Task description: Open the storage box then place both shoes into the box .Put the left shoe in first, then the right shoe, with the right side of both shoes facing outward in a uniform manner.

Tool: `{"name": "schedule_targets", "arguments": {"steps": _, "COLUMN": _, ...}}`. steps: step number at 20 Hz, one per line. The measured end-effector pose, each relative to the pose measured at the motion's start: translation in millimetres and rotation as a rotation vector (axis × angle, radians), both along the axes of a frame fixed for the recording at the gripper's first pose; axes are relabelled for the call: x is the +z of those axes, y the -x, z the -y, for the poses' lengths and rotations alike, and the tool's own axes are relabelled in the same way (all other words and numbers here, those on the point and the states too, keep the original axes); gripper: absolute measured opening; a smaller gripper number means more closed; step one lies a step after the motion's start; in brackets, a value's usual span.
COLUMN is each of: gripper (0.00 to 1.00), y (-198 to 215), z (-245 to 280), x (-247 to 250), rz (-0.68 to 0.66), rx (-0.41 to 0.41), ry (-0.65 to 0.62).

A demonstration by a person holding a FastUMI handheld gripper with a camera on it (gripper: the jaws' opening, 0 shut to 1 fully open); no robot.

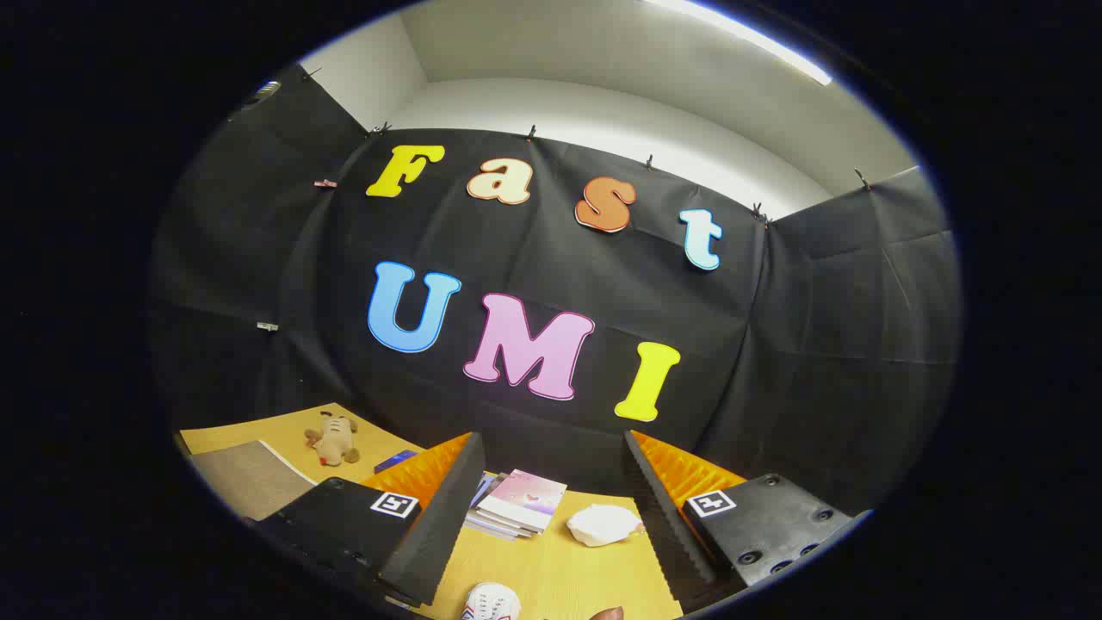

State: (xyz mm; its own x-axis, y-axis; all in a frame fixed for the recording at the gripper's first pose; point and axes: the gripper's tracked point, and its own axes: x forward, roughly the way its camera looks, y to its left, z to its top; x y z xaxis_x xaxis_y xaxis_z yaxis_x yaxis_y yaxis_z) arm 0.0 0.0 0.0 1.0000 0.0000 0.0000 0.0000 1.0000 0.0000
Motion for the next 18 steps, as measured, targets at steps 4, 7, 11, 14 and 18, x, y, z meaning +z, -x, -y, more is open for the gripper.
{"name": "schedule_targets", "arguments": {"steps": 4, "gripper": 0.96, "y": 0.2, "z": -2.8, "x": -5.9, "rz": -0.015, "rx": 0.013, "ry": -0.012}}
{"name": "schedule_targets", "arguments": {"steps": 7, "gripper": 0.96, "y": -1.9, "z": -2.0, "x": -12.3, "rz": -0.035, "rx": 0.005, "ry": -0.022}}
{"name": "schedule_targets", "arguments": {"steps": 11, "gripper": 0.97, "y": -5.1, "z": 8.8, "x": -32.6, "rz": -0.102, "rx": -0.049, "ry": 0.002}}
{"name": "schedule_targets", "arguments": {"steps": 14, "gripper": 0.97, "y": -2.7, "z": 13.5, "x": -38.6, "rz": -0.126, "rx": -0.073, "ry": 0.010}}
{"name": "schedule_targets", "arguments": {"steps": 18, "gripper": 0.97, "y": -1.8, "z": 20.9, "x": -39.8, "rz": -0.134, "rx": -0.098, "ry": 0.022}}
